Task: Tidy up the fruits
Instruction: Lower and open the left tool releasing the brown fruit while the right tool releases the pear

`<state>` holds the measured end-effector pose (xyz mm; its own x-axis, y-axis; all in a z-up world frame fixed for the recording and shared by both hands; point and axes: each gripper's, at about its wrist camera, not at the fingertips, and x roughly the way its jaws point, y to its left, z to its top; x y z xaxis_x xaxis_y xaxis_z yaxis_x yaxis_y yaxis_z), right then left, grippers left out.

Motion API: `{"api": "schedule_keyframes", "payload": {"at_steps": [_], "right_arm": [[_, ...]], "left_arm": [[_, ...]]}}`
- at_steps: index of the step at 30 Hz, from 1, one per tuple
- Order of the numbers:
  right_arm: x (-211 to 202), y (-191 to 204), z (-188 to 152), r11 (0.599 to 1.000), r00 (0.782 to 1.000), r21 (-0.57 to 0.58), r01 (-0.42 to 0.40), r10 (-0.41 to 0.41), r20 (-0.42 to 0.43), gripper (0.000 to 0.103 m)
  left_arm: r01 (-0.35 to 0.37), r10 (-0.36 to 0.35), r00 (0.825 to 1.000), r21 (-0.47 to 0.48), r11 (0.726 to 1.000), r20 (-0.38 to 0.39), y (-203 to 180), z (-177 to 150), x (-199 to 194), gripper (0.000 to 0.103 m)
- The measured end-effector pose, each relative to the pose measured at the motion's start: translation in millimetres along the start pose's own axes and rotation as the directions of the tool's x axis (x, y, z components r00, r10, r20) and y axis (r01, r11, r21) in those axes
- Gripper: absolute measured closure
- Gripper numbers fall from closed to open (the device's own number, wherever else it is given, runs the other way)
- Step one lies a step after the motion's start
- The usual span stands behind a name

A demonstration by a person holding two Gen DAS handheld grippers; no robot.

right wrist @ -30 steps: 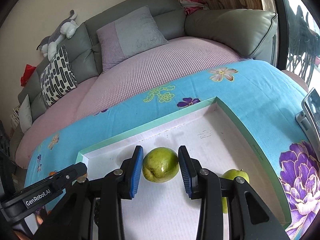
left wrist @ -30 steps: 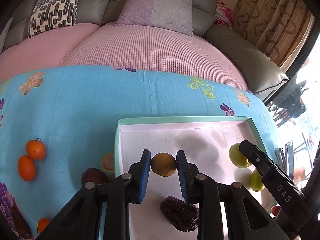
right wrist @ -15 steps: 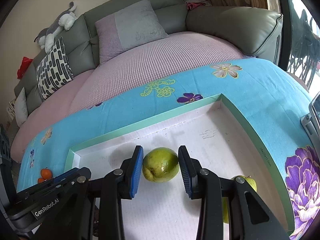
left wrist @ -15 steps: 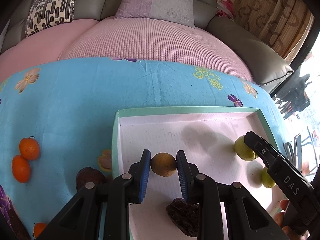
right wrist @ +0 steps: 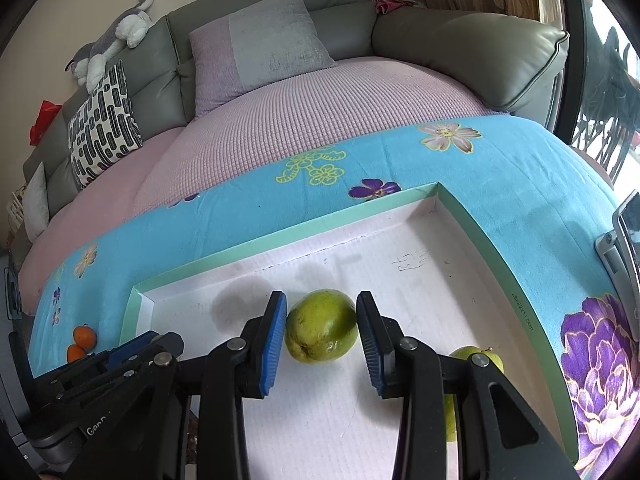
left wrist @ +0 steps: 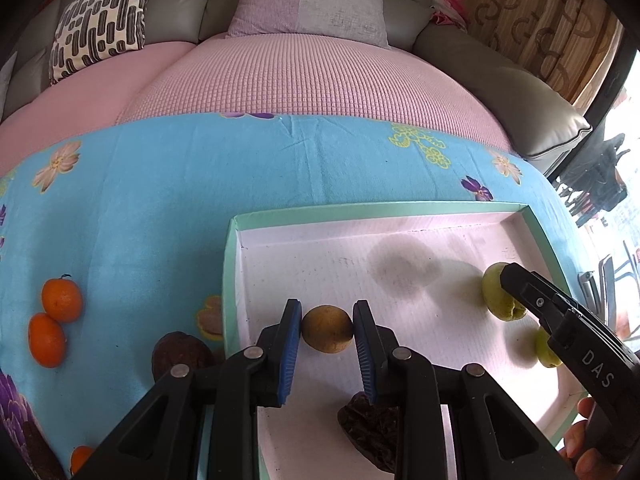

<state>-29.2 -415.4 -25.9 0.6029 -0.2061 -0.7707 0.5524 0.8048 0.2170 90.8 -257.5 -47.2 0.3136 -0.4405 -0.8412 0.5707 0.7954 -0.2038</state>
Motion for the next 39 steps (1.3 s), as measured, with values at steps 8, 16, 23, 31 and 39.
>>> {"api": "schedule_keyframes", "payload": {"at_steps": [8, 16, 23, 31, 39], "right_arm": [[-4.3, -2.0, -0.3, 1.000, 1.000, -0.016, 0.009, -0.009, -0.021, 0.069], [-5.4, -0.7, -1.5, 0.999, 0.999, -0.028, 0.016, -0.017, -0.038, 0.069], [-5.3, -0.6, -2.7, 1.000, 0.999, -0.027, 0.002, -0.003, -0.050, 0.069], [-6.7, 4.3, -3.6, 0.998, 0.997, -0.054, 0.012, -0.016, -0.069, 0.069], [-8.5, 11.6, -1.1, 0.996, 0.997, -0.089, 0.023, -0.030, -0.073, 0.069]], "left_arm": [[-0.006, 0.007, 1.000, 0.010, 1.000, -0.004, -1.1, -0.5, 0.5, 0.075], [0.004, -0.004, 1.000, 0.000, 1.000, -0.018, -1.6, 0.0, 0.5, 0.074], [0.008, -0.008, 0.999, -0.009, 1.000, -0.031, -1.8, -2.2, -4.2, 0.074], [-0.007, 0.007, 1.000, -0.025, 1.000, -0.016, 3.4, -3.3, -19.6, 0.073], [-0.026, 0.028, 0.999, -0.068, 0.997, 0.036, 19.2, -0.8, -44.8, 0.073]]}}
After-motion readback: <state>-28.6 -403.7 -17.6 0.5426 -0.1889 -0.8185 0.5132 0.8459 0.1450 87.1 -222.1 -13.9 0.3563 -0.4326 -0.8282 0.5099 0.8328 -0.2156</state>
